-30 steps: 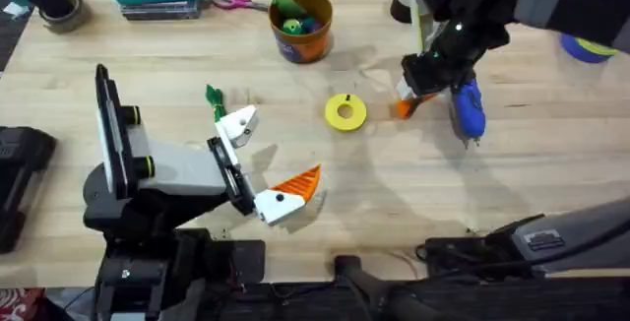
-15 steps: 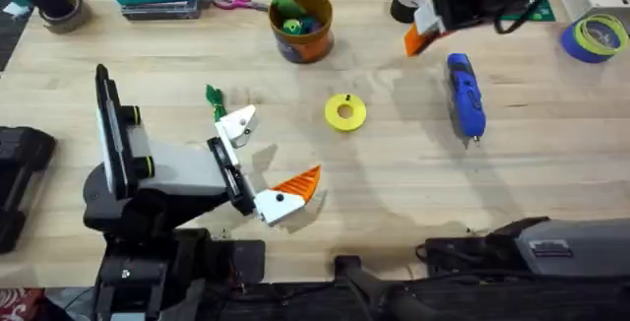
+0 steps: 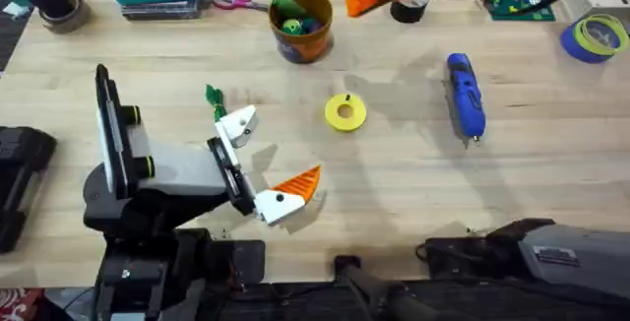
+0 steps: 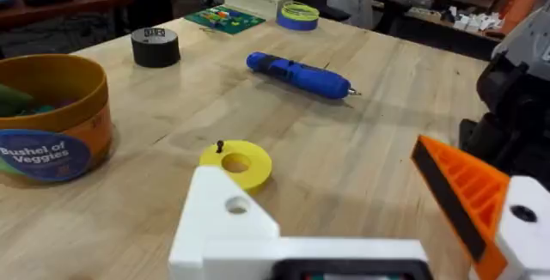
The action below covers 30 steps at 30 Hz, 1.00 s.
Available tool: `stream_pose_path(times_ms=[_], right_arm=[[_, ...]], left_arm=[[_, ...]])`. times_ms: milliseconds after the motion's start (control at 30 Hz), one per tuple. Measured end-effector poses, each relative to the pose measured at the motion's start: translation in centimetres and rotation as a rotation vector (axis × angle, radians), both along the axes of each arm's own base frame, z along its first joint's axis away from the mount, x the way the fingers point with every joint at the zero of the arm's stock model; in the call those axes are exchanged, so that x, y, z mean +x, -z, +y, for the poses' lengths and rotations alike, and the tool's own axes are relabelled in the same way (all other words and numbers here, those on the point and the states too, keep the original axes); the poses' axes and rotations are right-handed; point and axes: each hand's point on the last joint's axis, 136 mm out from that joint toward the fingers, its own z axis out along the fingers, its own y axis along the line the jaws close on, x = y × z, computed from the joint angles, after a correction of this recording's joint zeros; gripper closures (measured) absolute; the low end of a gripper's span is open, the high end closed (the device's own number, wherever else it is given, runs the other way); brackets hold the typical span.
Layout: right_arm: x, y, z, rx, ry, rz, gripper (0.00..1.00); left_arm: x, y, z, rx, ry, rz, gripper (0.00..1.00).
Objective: Pick up the gripper from the table and insert it into the empty holder that is missing its gripper. Then pick up a screw, insert it into the mounting hole, and use the screwdriver to tighten it. Finally, clean up the table by picking up the vegetable and placing it into the bucket.
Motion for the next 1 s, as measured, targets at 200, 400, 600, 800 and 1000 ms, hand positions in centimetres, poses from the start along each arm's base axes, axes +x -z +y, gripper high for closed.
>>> stream_pose_path(times_ms=[200, 400, 600, 800, 1000], right_arm=[[0.9, 0.4, 2.8, 0.26, -0.156, -0.078, 0.993], [0.2, 0.2, 3.8, 0.54, -0.275, -0.098, 0.993], [-2.3, -0.2, 3.8, 0.721, -0.379, -0.09, 0.993], [-5.1, 1.8, 3.7, 0.799, -0.422, 0.118, 0.993], [-6.3, 5.3, 3.8, 0.807, -0.442, 0.405, 0.993]], left_arm=[[0.0, 0.0, 0.0, 0.0, 0.002, 0.001, 0.058], [0.0, 0.0, 0.0, 0.0, 0.002, 0.0, 0.058], [0.0, 0.0, 0.0, 0.0, 0.002, 0.001, 0.058], [0.0, 0.0, 0.0, 0.0, 0.002, 0.001, 0.058], [0.0, 0.0, 0.0, 0.0, 0.002, 0.001, 0.058]])
